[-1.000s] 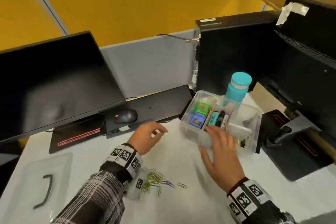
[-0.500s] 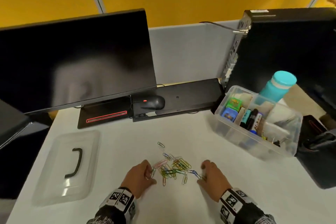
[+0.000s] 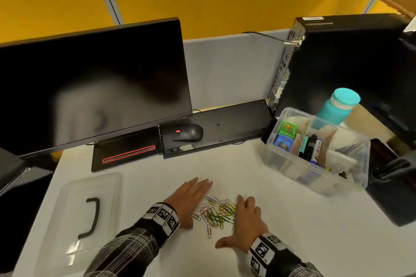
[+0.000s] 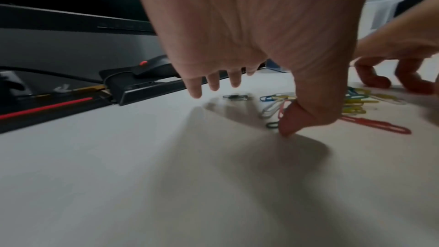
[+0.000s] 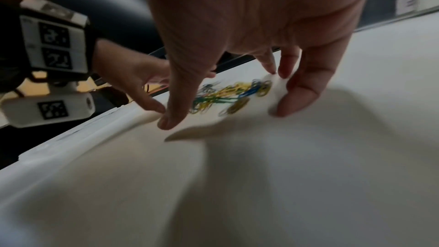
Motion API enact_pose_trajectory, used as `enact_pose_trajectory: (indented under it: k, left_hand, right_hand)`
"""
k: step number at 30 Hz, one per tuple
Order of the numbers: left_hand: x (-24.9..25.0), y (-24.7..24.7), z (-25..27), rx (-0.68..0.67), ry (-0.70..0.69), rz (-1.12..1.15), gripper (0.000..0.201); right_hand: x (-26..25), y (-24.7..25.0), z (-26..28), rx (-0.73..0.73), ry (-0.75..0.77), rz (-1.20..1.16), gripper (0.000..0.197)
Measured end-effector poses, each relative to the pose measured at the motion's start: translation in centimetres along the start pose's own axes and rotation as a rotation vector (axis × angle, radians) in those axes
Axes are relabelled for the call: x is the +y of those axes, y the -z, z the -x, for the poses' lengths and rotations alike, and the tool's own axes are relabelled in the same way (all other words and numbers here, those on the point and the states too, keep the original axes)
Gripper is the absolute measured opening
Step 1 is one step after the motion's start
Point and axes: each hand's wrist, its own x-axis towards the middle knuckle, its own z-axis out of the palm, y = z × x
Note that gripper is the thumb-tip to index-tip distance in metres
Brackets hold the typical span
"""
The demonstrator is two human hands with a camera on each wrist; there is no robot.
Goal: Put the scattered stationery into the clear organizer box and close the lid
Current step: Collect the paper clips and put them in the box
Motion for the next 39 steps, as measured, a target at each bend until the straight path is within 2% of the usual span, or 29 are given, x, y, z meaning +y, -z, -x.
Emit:
enact_pose_trajectory:
  k: [4,8,12,14,18,22,25,32,36,39]
  left_hand:
    - [0.5,-0.6,-1.0,-0.016,-0.058,0.039,0.109]
    - [0.4,-0.9,-0.8,0.069,-0.111,0.024,0.080]
    - [1.1,-1.3,-0.1,0.158,-0.084,0.095,0.051]
    - [1.8,-1.4,0.1,0.200,-0.052,0.109,0.038]
    - [2.6,-1.3,0.2,0.211,0.007,0.094,0.029]
    - [2.3,-1.4,0.1,0.184,0.025,0.072,0.029]
    - [2.2,-1.3,0.2,0.200,0.039,0.113,0.032]
    - [2.3,-1.0,0.5,0.359,0.012,0.313,0.031]
    - [2.8,0.0,0.4,0.523,-0.009,0.409,0.025]
    - [3.7,1.2,0.1,0.579,-0.029,0.478,0.023]
  right_hand:
    - [-2.1,-0.9,-0.8,0.098,0.037,0.050,0.126]
    - [-1.8,-0.5,-0.7,0.175,0.136,0.006,0.084]
    - [-2.1,-0.7,-0.9,0.183,0.226,0.005,0.047]
    - [-2.4,-1.0,-1.2,0.209,0.252,0.035,0.037]
    - [-2.9,-1.0,-1.6,0.232,0.292,0.083,0.036]
    - [-2.3,-0.2,-2.1,0.268,0.365,0.099,0.027]
    - [-1.0,0.7,-2.3,0.214,0.371,0.036,0.029]
    - [1.2,3.0,-1.8,0.210,0.252,-0.363,0.024]
    - [2.8,5.4,0.3,0.244,0.246,-0.662,0.034]
    - [3.8,7.8,1.9,0.263,0.257,-0.793,0.025]
